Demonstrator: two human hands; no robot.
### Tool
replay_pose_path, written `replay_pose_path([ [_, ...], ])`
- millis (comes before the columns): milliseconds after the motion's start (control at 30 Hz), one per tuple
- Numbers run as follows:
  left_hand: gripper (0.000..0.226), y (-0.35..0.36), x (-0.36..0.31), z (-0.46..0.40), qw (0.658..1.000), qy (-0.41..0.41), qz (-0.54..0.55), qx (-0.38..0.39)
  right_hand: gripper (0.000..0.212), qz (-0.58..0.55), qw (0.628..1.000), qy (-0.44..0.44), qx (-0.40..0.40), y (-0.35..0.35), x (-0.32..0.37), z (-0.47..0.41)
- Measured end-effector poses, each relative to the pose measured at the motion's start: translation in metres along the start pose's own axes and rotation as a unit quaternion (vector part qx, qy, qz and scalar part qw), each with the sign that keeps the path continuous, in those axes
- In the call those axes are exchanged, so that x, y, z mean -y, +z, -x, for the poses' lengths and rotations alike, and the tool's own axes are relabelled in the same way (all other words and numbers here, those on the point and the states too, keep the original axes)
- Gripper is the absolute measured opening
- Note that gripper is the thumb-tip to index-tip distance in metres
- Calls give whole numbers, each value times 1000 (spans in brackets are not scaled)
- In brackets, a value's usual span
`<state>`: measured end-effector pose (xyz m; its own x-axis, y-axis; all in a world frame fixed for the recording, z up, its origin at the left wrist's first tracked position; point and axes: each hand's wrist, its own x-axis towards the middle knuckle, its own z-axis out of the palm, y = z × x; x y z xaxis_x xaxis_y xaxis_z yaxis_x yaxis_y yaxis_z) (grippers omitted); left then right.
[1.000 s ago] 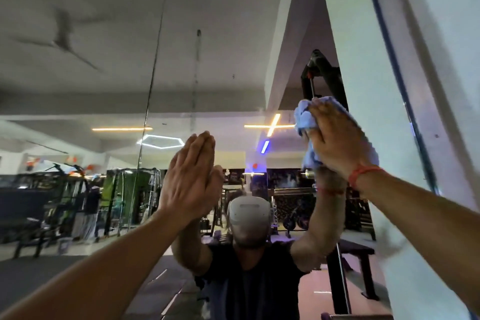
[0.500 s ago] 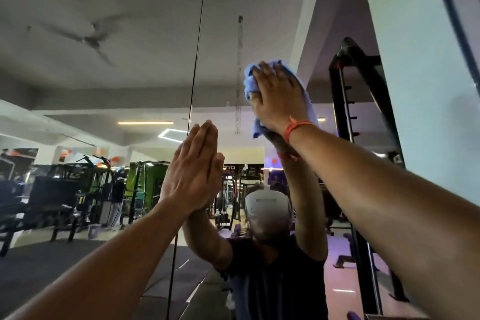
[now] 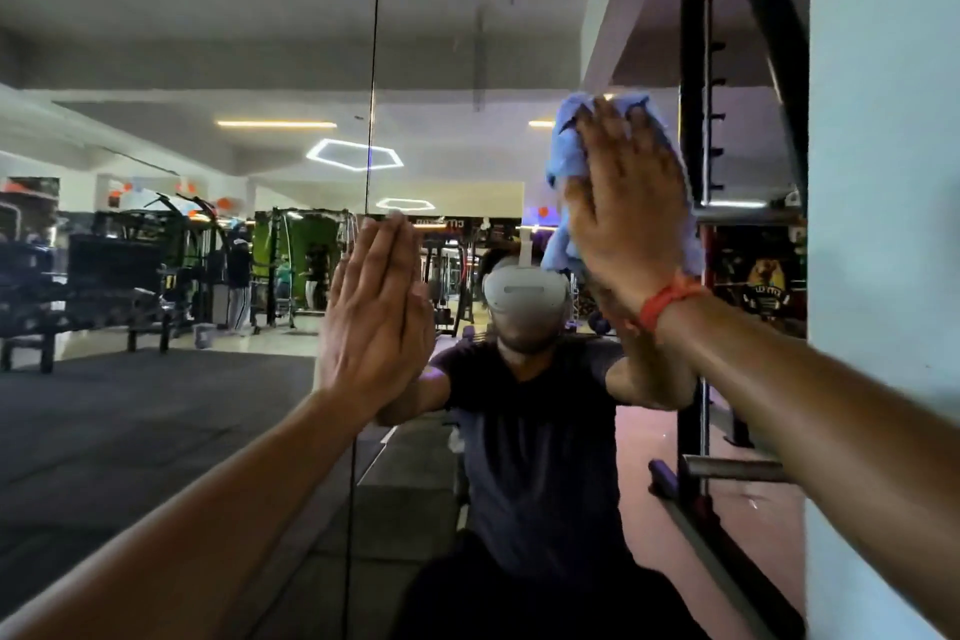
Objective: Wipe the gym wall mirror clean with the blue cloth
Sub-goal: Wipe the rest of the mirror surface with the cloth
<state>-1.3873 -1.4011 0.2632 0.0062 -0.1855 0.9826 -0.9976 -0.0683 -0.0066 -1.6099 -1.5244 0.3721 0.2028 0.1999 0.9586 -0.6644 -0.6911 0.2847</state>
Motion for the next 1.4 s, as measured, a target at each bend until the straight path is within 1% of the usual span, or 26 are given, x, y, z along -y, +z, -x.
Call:
replay_pose_path([
  [67,62,-2,-7,23,1000,-7,2,13,58,-56,995,-72,50,12,60,91],
  [167,63,-1,-8,59,998,-26,4,56,54,-112,948,-241,175,3,94,205],
  [233,62,-1,-10,89,996,-23,3,80,48,-126,901,-352,222,0,80,216],
  [267,62,-2,-10,105,996,-21,7,91,48,-113,893,-374,222,0,72,203],
  [333,62,-4,-9,132,994,-30,23,107,54,-60,920,-344,177,4,54,165],
  [400,62,-3,-7,159,992,-47,26,117,55,-26,962,-248,113,0,51,146],
  [467,62,0,-8,190,990,-60,22,124,54,-64,992,-82,72,-4,72,174],
  [500,62,1,-9,205,989,-65,22,128,54,-55,996,-38,60,12,96,207],
  [533,62,2,-11,222,988,-72,24,134,55,-19,995,-40,94,17,117,248],
  [567,62,3,-12,237,987,-79,30,138,56,-134,958,-202,151,18,136,289],
  [600,62,5,-15,252,985,-86,36,144,59,-178,901,-367,146,29,137,337],
  [633,63,6,-17,266,983,-99,38,150,62,-361,827,-417,113,18,139,375],
  [667,64,8,-21,278,981,-114,39,153,66,-252,883,-371,140,10,128,401],
  [733,69,13,-34,295,976,-150,46,152,63,-190,865,-340,317,-16,96,432],
  [800,74,23,-54,304,970,-183,50,151,57,-145,871,-327,337,-52,48,439],
  [833,75,28,-64,306,968,-194,48,149,52,-125,860,-344,356,-51,34,418],
  [900,78,41,-87,305,964,-219,51,143,44,-64,884,-344,311,-48,-6,362],
  [1033,79,66,-116,294,953,-274,66,111,48,-22,968,-197,157,-45,-37,291],
  [1067,77,70,-121,290,958,-255,74,107,50,-6,981,-150,126,-39,-28,297],
  [1133,71,76,-141,281,979,-141,93,112,53,-9,990,-86,108,-35,-9,323],
  [1167,68,77,-151,277,986,-66,101,116,52,-23,987,-95,131,-36,-5,341],
  [1233,63,78,-173,266,984,41,122,122,51,-2,961,-182,208,-54,-10,383],
  [1300,59,77,-187,253,979,78,137,130,53,22,919,-269,287,-82,-34,421],
  [1333,57,77,-190,245,977,94,131,138,55,42,920,-260,291,-91,-47,426],
  [1367,56,80,-194,238,974,118,123,149,57,116,937,-214,250,-95,-61,421],
  [1400,56,83,-195,231,969,146,114,162,61,166,964,-72,196,-100,-75,396],
])
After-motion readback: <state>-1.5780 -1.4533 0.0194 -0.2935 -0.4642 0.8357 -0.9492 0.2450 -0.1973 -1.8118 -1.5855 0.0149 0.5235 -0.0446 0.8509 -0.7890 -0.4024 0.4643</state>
